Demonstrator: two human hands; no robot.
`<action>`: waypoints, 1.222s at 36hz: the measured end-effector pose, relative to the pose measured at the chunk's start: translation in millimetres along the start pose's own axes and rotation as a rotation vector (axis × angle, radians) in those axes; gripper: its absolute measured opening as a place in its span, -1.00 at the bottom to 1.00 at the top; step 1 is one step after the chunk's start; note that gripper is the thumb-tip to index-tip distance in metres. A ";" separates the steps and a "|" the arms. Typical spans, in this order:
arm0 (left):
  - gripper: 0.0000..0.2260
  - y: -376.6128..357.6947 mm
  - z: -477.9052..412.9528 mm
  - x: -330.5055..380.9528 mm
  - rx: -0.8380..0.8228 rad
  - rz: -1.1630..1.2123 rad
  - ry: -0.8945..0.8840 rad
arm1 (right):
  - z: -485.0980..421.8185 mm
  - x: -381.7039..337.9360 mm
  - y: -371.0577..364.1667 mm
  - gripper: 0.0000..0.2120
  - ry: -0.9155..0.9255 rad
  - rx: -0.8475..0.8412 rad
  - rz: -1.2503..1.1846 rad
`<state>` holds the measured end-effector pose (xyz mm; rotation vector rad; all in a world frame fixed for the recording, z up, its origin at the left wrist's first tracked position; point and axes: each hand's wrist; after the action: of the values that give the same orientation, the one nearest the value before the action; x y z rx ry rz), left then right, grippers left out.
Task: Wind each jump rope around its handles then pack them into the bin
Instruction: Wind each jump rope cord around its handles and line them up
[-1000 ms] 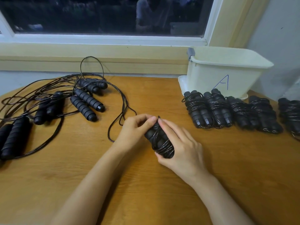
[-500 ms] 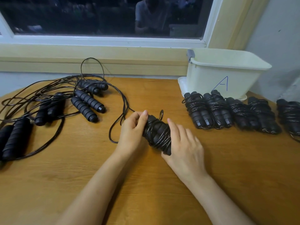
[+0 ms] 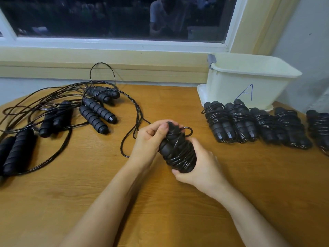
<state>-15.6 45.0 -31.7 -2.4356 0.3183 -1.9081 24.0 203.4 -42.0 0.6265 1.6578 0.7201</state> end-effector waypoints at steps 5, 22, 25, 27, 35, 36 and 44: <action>-0.73 -3.9 -0.5 4.6 -0.009 0.074 0.104 | 5.8 -6.5 5.9 -0.23 0.095 0.108 0.296; -0.79 -1.3 0.4 0.3 0.219 -0.061 0.061 | 3.8 2.8 12.4 -0.16 0.203 0.190 0.498; -0.75 -1.3 3.3 -0.4 0.244 -0.026 0.206 | 5.2 11.3 2.9 -0.14 0.314 0.297 0.564; -0.74 1.5 3.1 -2.2 0.221 -0.033 0.251 | 4.2 14.1 2.8 -0.15 0.321 0.320 0.565; -0.51 12.2 -4.6 8.1 0.005 0.252 0.423 | 5.8 20.9 8.9 -0.22 0.157 0.266 0.396; -0.54 13.9 -4.7 9.2 0.002 0.256 0.416 | 6.5 19.7 10.1 -0.21 0.134 0.248 0.370; -0.67 18.8 -1.6 4.0 0.031 0.124 0.349 | 9.8 18.0 6.1 -0.18 0.047 0.212 0.323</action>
<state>-18.9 26.1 -30.3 -2.0018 0.4335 -2.2548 30.3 222.0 -50.7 1.0523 1.7089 0.7978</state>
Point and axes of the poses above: each hand's wrist, its own z-axis away from the middle knuckle, its own y-axis out of the back of the hand, x = y × z, and after that the axes turned 2 degrees about -z, right-handed
